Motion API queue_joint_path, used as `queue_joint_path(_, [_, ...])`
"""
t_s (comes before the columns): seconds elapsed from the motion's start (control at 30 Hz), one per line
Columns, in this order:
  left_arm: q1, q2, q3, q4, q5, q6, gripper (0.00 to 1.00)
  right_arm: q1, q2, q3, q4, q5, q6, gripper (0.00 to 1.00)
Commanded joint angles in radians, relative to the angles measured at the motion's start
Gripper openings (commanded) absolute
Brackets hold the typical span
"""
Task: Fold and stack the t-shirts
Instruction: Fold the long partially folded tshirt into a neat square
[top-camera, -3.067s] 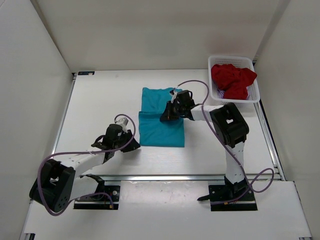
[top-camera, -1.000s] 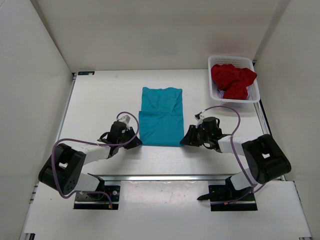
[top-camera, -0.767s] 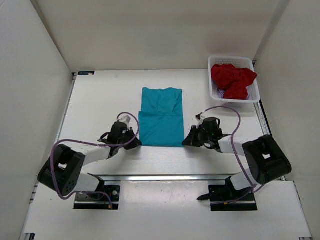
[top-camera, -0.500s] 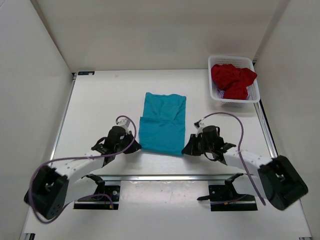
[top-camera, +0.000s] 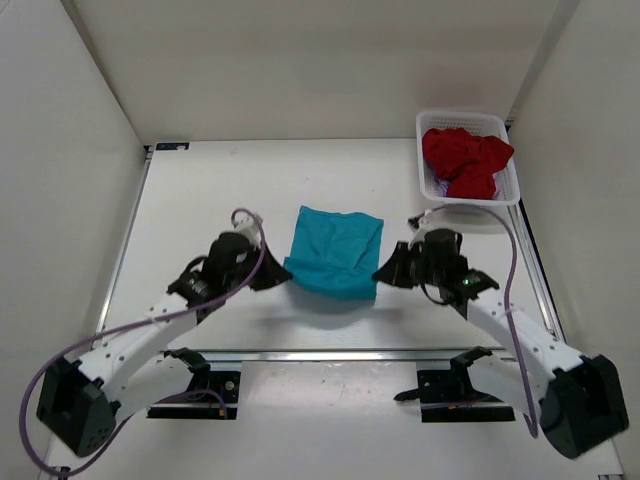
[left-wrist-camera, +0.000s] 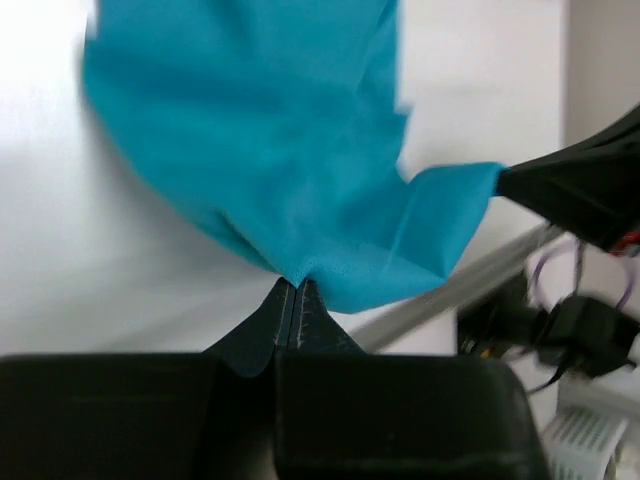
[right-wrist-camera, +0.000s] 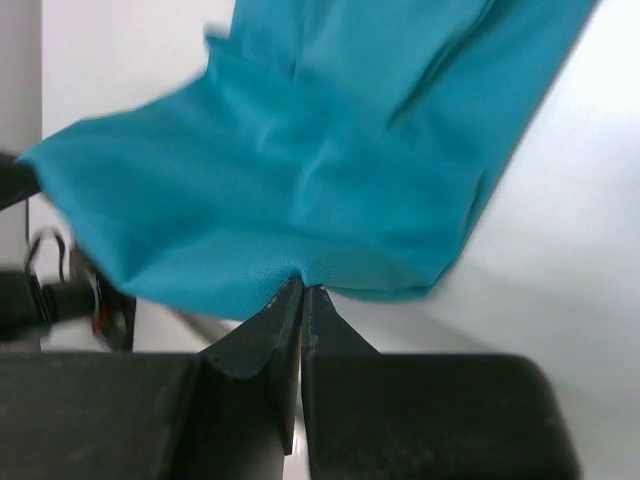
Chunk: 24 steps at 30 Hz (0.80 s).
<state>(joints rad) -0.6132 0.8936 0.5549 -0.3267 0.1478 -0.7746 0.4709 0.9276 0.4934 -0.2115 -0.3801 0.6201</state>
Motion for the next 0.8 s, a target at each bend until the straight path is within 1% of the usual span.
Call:
queue_joint_path(0.0, [0.067, 0.172, 0.224, 0.083, 0.024, 0.096, 0.00, -0.139, 0.162, 0.138, 0.072, -0.067, -0.111, 0.00])
queue_joint_path(0.03, [0.099, 0.256, 0.264, 0.096, 0.027, 0.107, 0.00, -0.178, 0.193, 0.180, 0.110, -0.081, -0.118, 0.00])
queue_joint_path(0.07, [0.107, 0.337, 0.328, 0.116, 0.029, 0.139, 0.00, -0.202, 0.258, 0.221, 0.121, -0.076, -0.126, 0.00])
queue_joint_path(0.1, [0.122, 0.379, 0.392, 0.114, 0.018, 0.147, 0.00, -0.218, 0.316, 0.247, 0.127, -0.057, -0.134, 0.00])
queue_joint_path(0.13, [0.145, 0.456, 0.424, 0.130, 0.000, 0.159, 0.00, -0.241, 0.351, 0.310, 0.132, -0.072, -0.132, 0.00])
queue_joint_path(0.17, [0.151, 0.497, 0.471, 0.127, -0.008, 0.161, 0.00, -0.250, 0.417, 0.336, 0.135, -0.071, -0.143, 0.00])
queue_joint_path(0.2, [0.179, 0.575, 0.534, 0.139, 0.013, 0.156, 0.00, -0.280, 0.482, 0.385, 0.148, -0.065, -0.143, 0.00])
queue_joint_path(0.27, [0.202, 0.713, 0.604, 0.143, 0.013, 0.155, 0.00, -0.320, 0.581, 0.485, 0.175, -0.103, -0.126, 0.00])
queue_joint_path(0.33, [0.227, 0.801, 0.704, 0.144, -0.013, 0.167, 0.00, -0.336, 0.710, 0.577, 0.184, -0.089, -0.131, 0.00])
queue_joint_path(0.37, [0.233, 0.847, 0.727, 0.144, -0.013, 0.164, 0.01, -0.344, 0.743, 0.644, 0.164, -0.095, -0.132, 0.00])
queue_joint_path(0.43, [0.256, 0.908, 0.790, 0.147, -0.024, 0.158, 0.03, -0.350, 0.865, 0.744, 0.137, -0.086, -0.146, 0.00])
queue_joint_path(0.5, [0.270, 0.978, 0.830, 0.158, -0.010, 0.147, 0.05, -0.348, 0.939, 0.845, 0.124, -0.074, -0.154, 0.00])
queue_joint_path(0.53, [0.277, 0.992, 0.853, 0.166, -0.004, 0.141, 0.06, -0.348, 0.980, 0.870, 0.116, -0.089, -0.157, 0.00])
queue_joint_path(0.6, [0.291, 1.045, 0.879, 0.181, 0.003, 0.126, 0.13, -0.347, 1.031, 0.948, 0.116, -0.098, -0.157, 0.00])
queue_joint_path(0.67, [0.311, 1.062, 0.896, 0.195, -0.008, 0.109, 0.16, -0.347, 1.071, 0.985, 0.124, -0.082, -0.154, 0.04])
queue_joint_path(0.7, [0.314, 1.062, 0.899, 0.212, -0.008, 0.101, 0.22, -0.345, 1.089, 1.029, 0.127, -0.085, -0.148, 0.08])
queue_joint_path(0.73, [0.334, 1.055, 0.886, 0.227, -0.004, 0.088, 0.28, -0.342, 1.108, 1.043, 0.115, -0.089, -0.145, 0.15])
queue_joint_path(0.77, [0.349, 1.048, 0.878, 0.256, 0.010, 0.069, 0.32, -0.334, 1.114, 1.085, 0.094, -0.089, -0.154, 0.19])
